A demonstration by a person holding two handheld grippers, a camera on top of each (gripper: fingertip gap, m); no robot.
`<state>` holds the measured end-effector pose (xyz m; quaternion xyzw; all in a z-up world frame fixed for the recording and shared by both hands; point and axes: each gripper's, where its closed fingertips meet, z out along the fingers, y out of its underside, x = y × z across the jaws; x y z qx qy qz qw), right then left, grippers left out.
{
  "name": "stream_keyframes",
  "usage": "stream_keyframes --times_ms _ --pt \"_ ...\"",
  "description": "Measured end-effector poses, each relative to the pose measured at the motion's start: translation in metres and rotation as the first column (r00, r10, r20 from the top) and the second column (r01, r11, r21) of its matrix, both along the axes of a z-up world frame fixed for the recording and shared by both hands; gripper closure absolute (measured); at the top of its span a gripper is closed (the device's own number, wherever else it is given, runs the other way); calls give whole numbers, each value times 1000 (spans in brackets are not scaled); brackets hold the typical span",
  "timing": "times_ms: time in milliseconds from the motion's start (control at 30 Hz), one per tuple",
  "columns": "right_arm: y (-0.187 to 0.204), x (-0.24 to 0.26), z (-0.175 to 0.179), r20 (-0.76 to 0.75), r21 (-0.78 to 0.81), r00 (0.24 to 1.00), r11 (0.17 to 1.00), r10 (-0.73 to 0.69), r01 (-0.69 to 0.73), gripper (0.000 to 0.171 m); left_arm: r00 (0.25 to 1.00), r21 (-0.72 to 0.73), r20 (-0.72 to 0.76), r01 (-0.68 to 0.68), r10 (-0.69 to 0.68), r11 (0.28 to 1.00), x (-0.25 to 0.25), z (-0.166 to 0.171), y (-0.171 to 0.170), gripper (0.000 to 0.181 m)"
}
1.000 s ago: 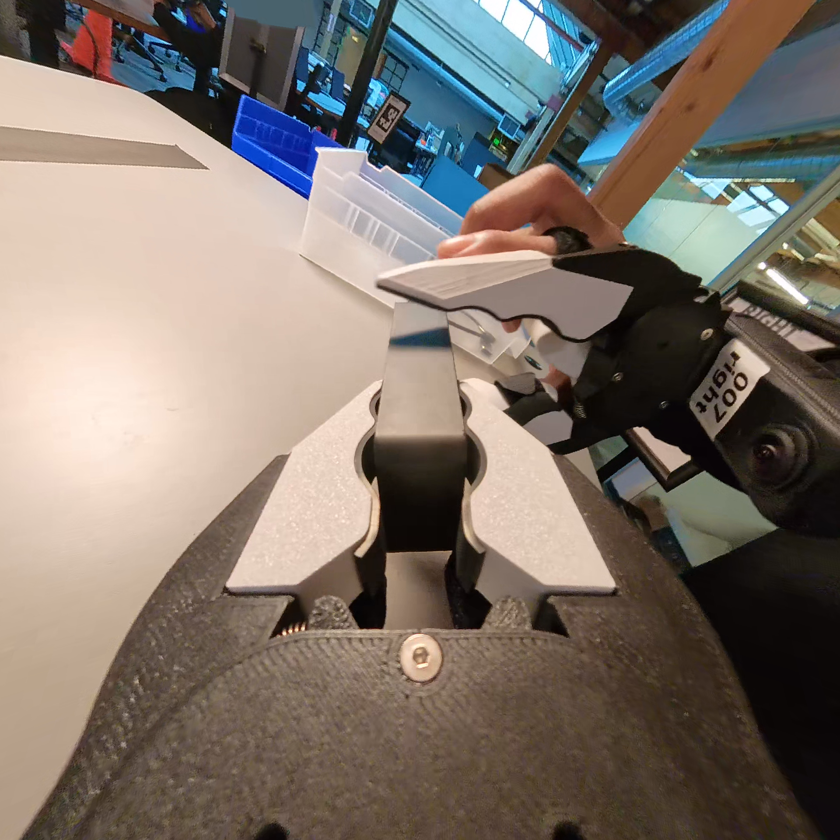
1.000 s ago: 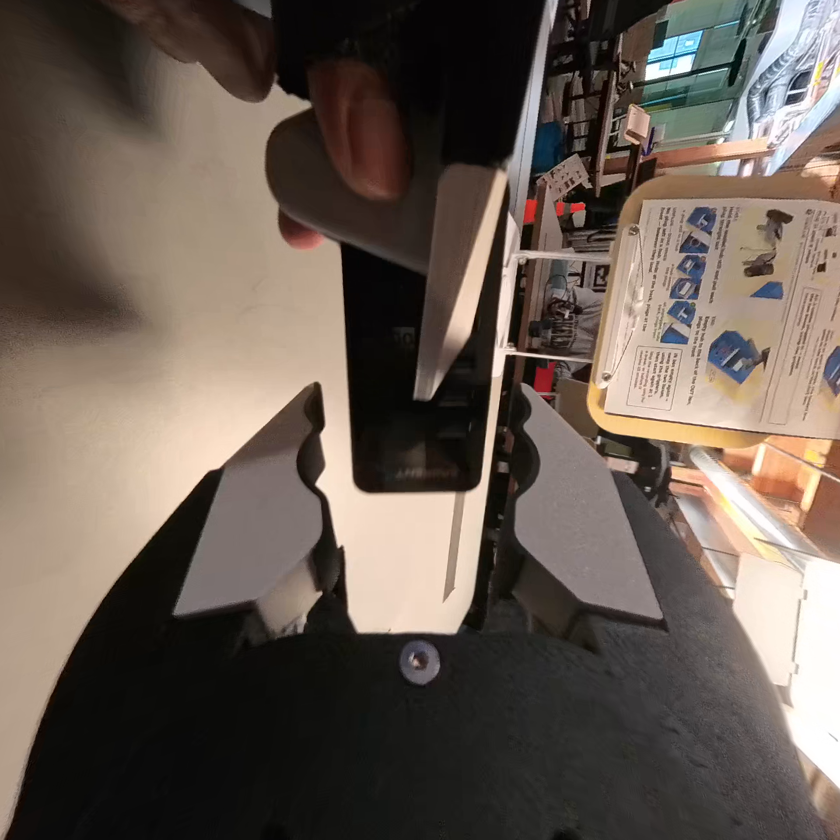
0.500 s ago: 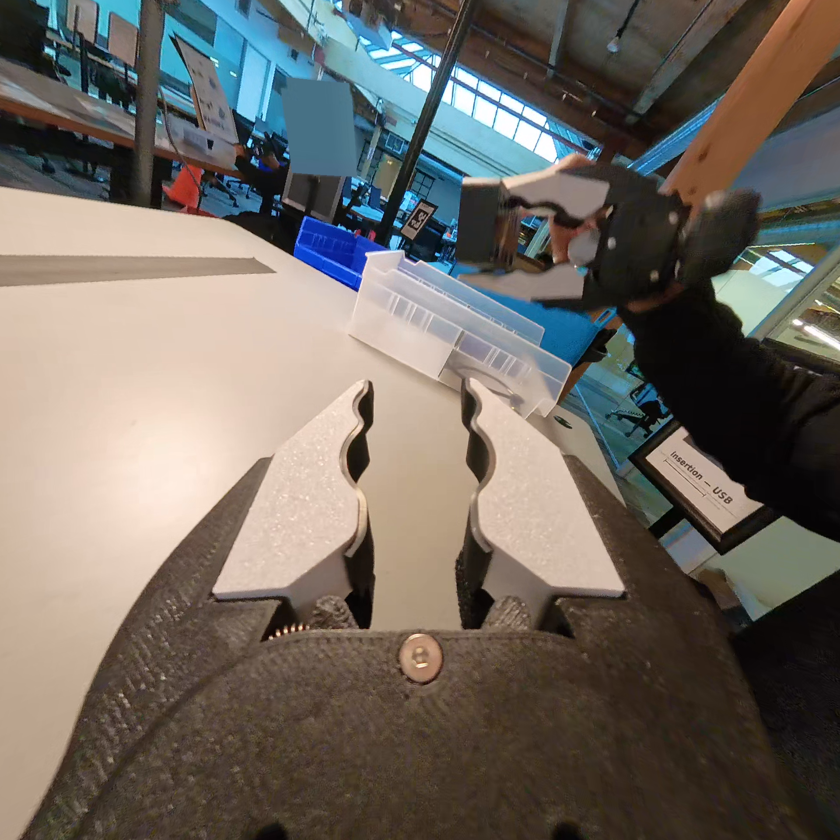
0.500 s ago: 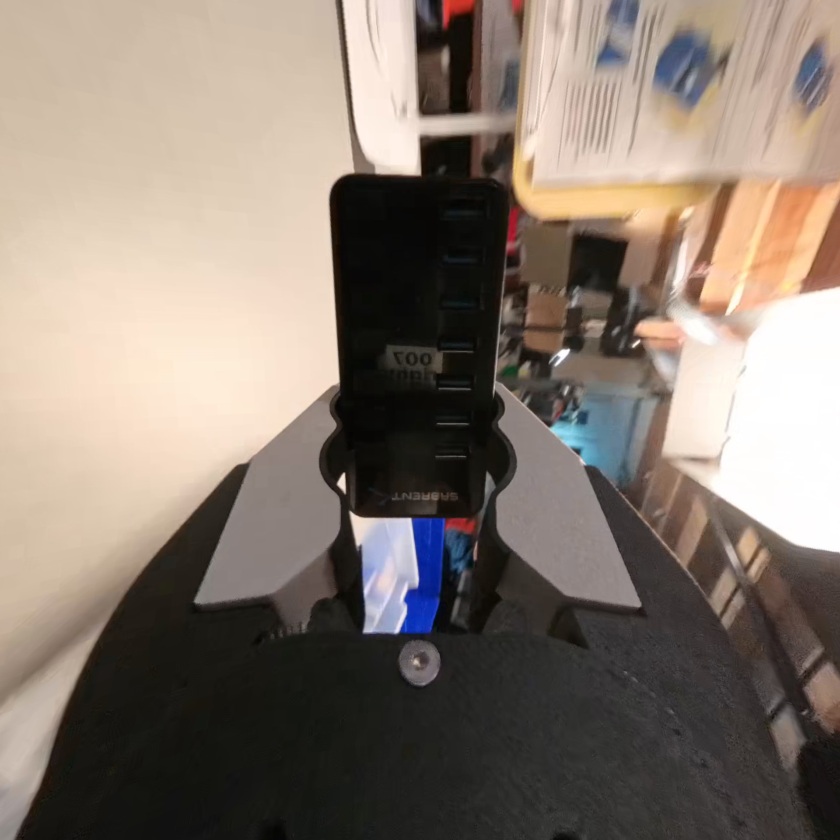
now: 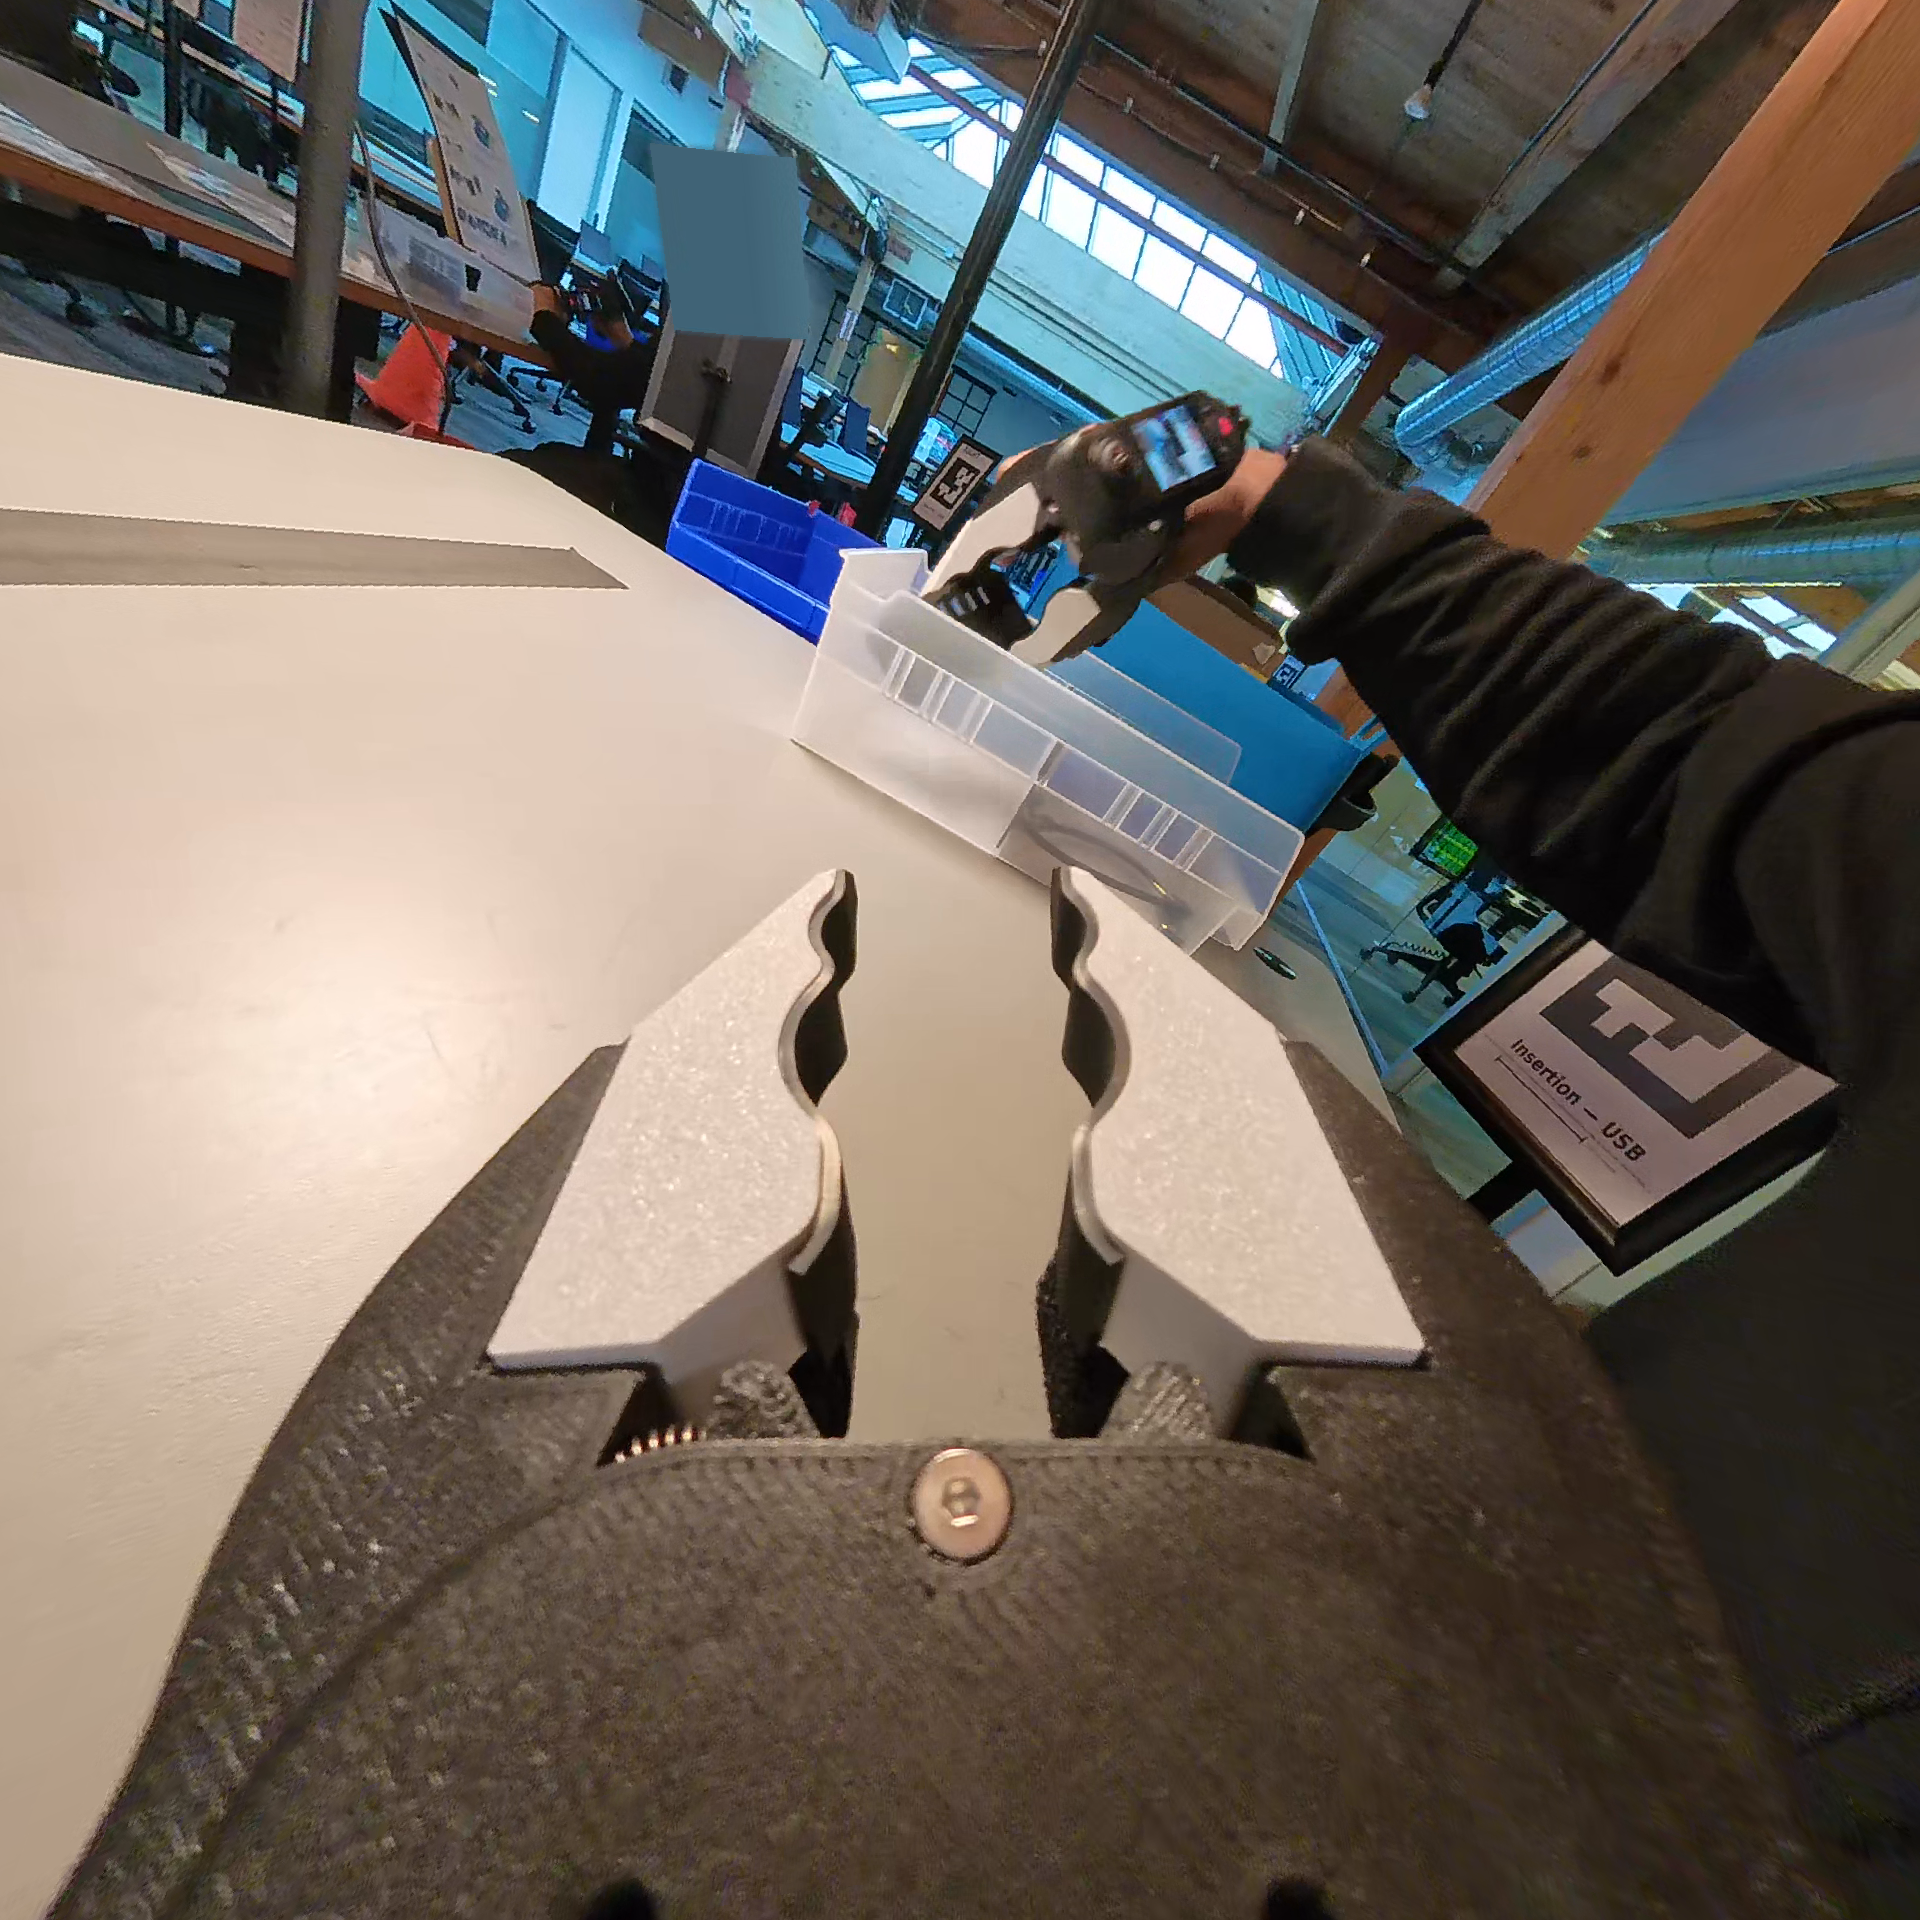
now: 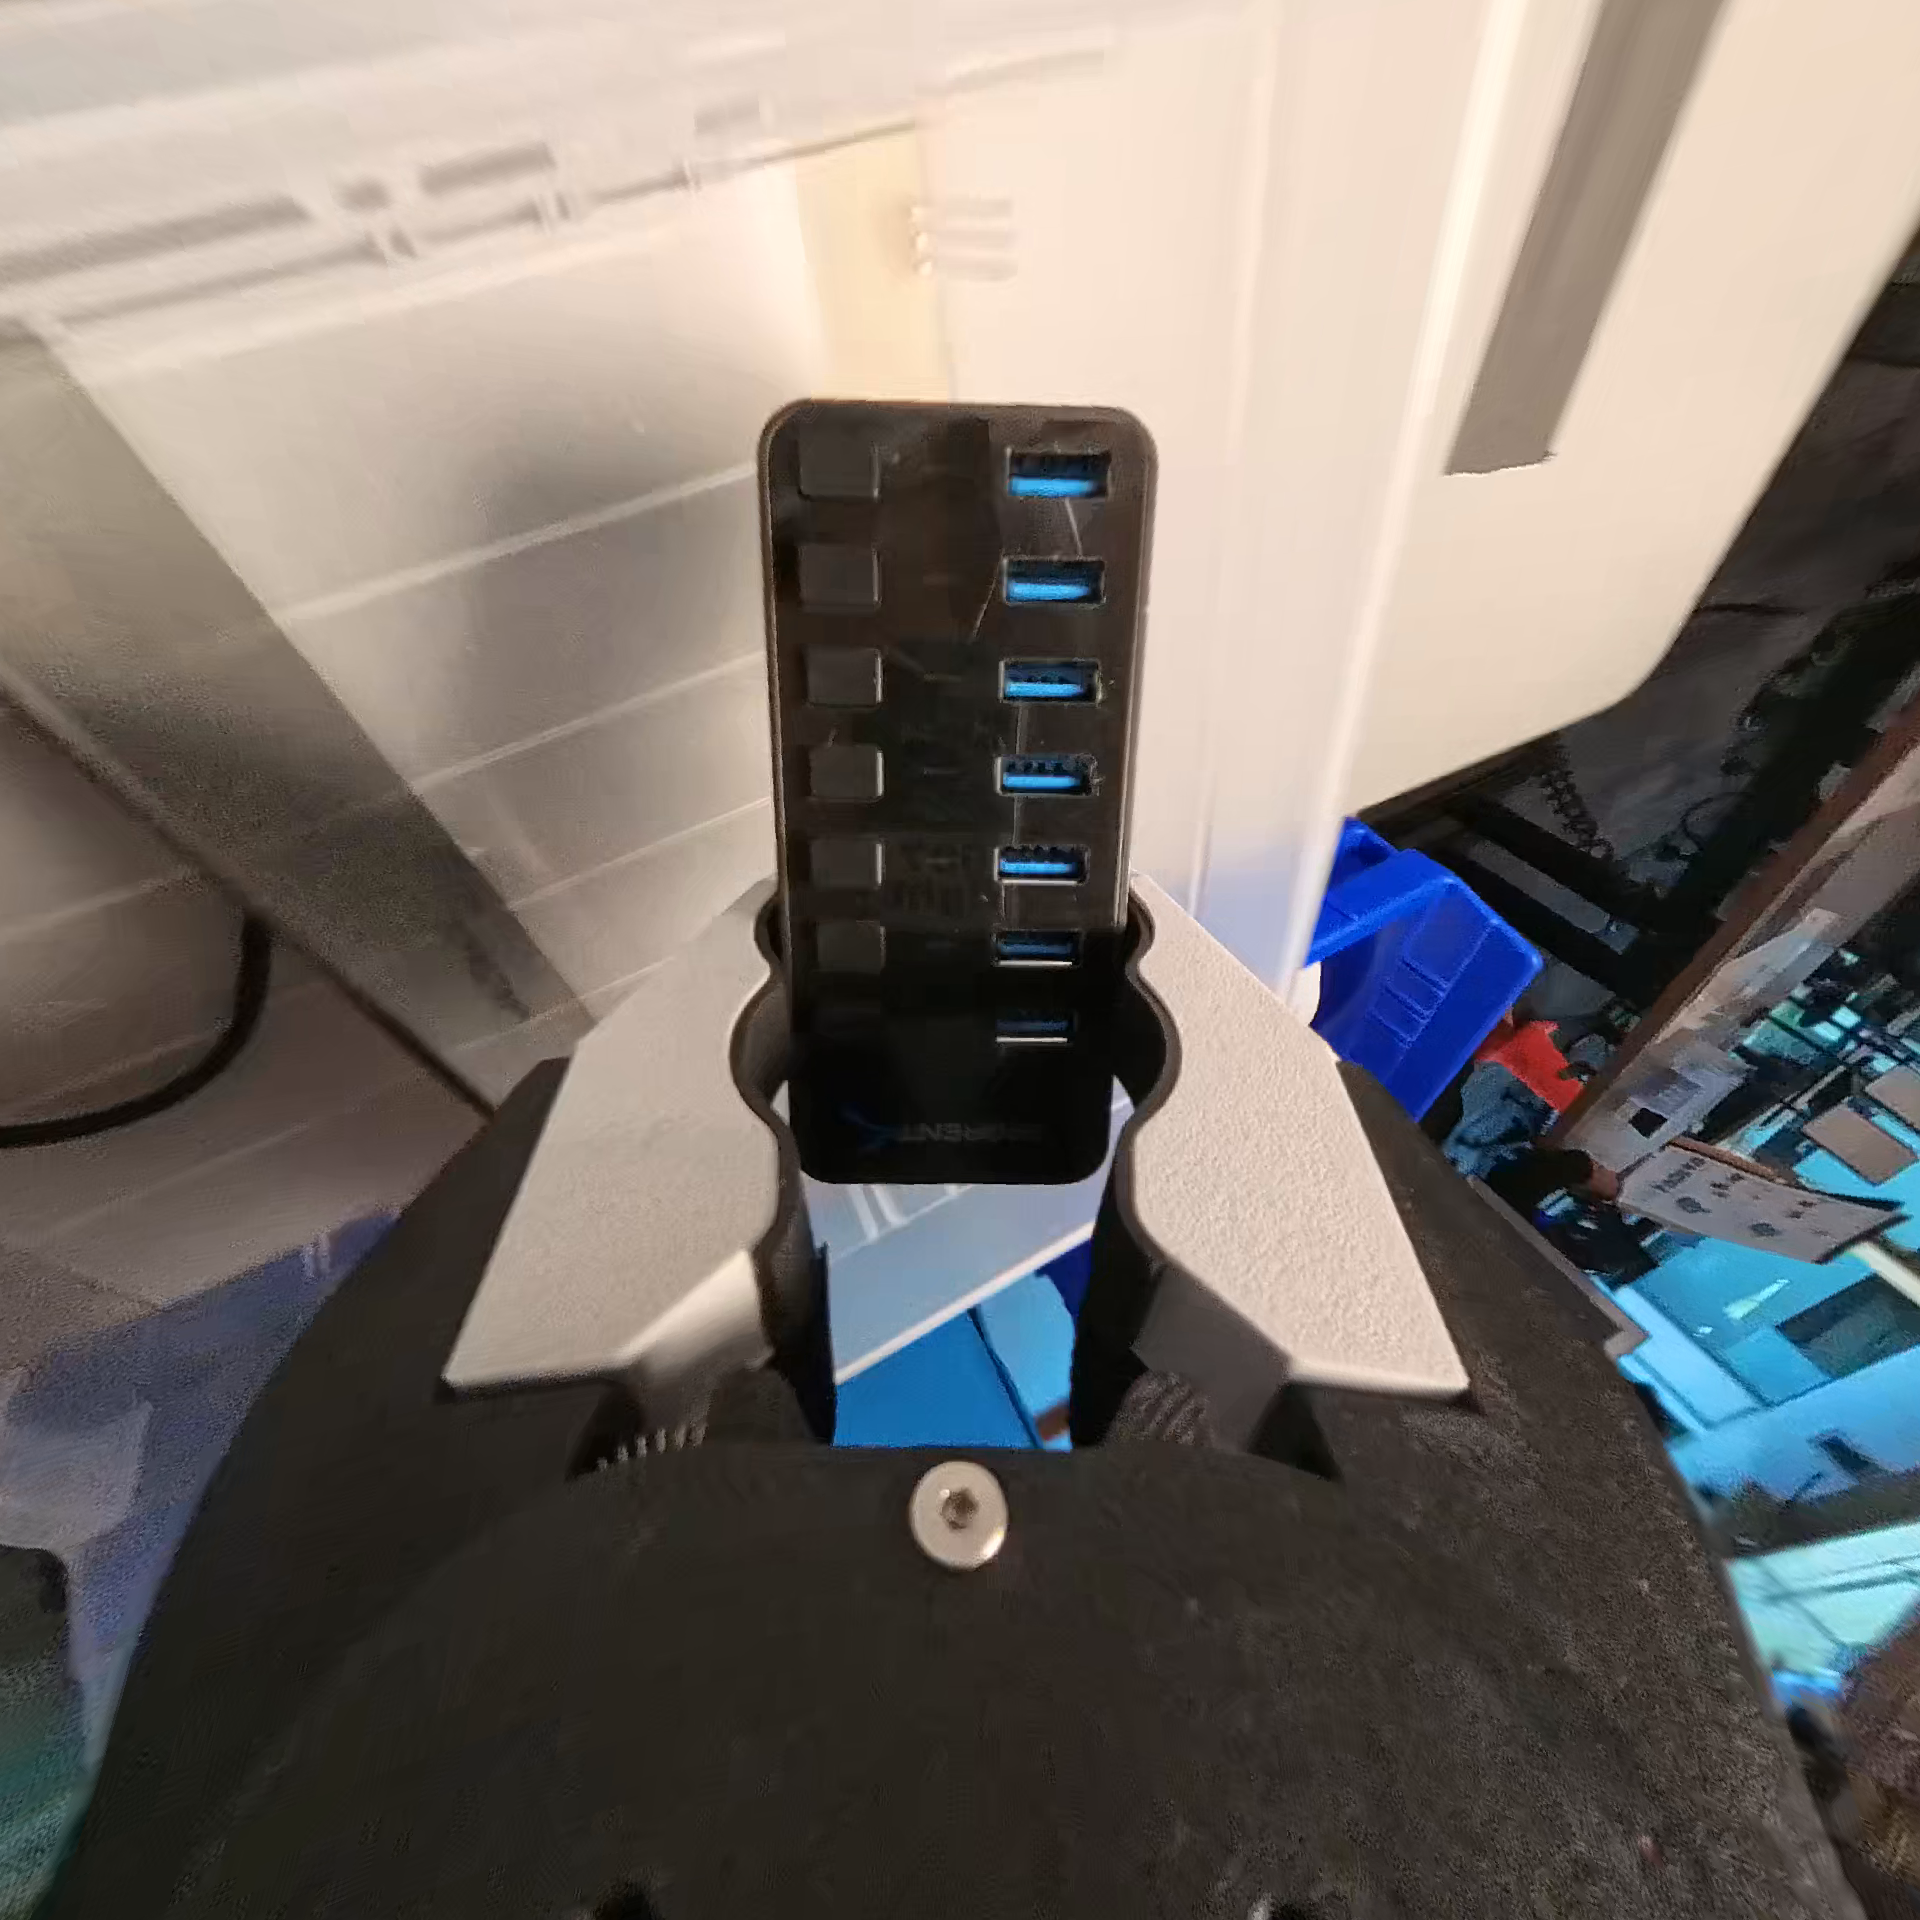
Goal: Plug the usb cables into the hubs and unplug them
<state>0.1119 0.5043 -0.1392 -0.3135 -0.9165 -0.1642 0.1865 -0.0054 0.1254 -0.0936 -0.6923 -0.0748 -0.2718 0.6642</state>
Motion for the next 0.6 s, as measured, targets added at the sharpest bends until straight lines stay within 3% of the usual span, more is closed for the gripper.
stream_keyframes --times_ms 133,300,600 --pt "6 -6 -29 138 40 989 998 44 -50 112 1000 -1 8 1 -1 1000 -1 0 0 142" --pt "7 -11 -53 149 5 988 999 32 -33 110 1000 -1 21 10 -10 1000 -1 0 0 142" --pt "21 -3 -39 56 33 997 999 -46 44 98 1000 -7 2 24 -24 1000 3 -1 1 142"
